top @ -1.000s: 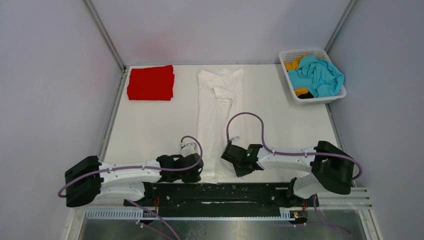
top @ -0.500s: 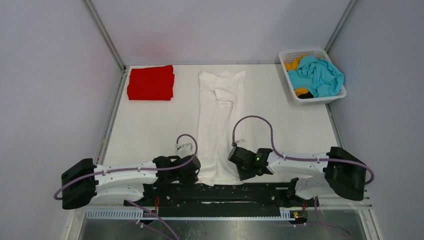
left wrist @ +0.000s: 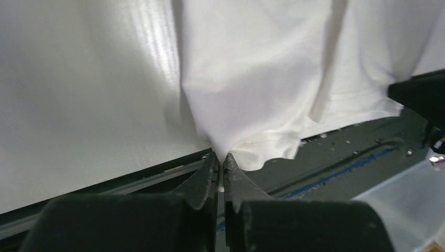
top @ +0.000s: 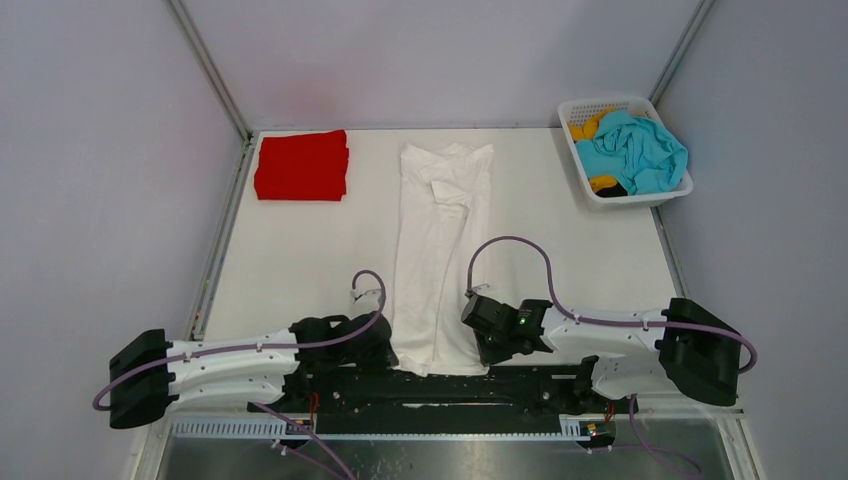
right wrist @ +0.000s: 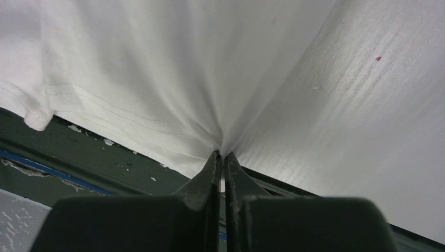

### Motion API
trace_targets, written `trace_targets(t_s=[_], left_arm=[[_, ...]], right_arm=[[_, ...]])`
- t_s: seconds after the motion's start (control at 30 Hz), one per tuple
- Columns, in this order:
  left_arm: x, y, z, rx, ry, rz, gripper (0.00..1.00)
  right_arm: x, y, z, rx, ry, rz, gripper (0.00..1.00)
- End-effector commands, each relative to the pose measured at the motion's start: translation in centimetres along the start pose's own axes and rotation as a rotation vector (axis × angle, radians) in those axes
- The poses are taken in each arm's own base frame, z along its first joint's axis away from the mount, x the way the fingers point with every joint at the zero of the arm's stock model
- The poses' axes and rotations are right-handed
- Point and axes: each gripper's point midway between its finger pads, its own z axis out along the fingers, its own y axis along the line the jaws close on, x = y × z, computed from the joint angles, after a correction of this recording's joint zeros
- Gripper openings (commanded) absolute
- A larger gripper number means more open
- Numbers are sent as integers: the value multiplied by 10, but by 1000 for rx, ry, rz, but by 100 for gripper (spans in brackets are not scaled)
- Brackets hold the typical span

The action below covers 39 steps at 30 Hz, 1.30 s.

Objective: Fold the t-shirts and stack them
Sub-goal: Grab the bottom of the folded rectangular tshirt with both arms, then fold the folded rectangular tshirt in 1/3 of the way

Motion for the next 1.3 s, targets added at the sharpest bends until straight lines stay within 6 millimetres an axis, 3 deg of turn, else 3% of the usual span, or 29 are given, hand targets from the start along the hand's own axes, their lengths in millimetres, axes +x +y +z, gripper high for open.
trace_targets(t_s=[0.0, 0.1, 0.23, 0.4, 0.83, 0.93, 1.27], left_arm=[[-14, -38, -11, 195, -67, 41, 0], [-35, -56, -18, 226, -145, 71, 0], [-74, -63, -25, 159, -277, 101, 0], [-122, -74, -20, 160, -330, 83, 0], [-235, -60, 1, 35, -396, 26, 0], [-260, -61, 6, 31, -400, 19, 0], [-325, -51, 45, 7, -342, -14, 0]], right_arm=[[10, -3, -7, 1, 43, -40, 3], [-6, 6, -14, -6, 9, -60, 2], [-33, 13, -21, -10, -55, -27, 1], [-70, 1, -33, -7, -124, 8, 2], [-176, -38, -45, 2, -197, 165, 3], [-197, -37, -44, -22, -187, 158, 3], [-266, -71, -33, 15, -201, 217, 5]])
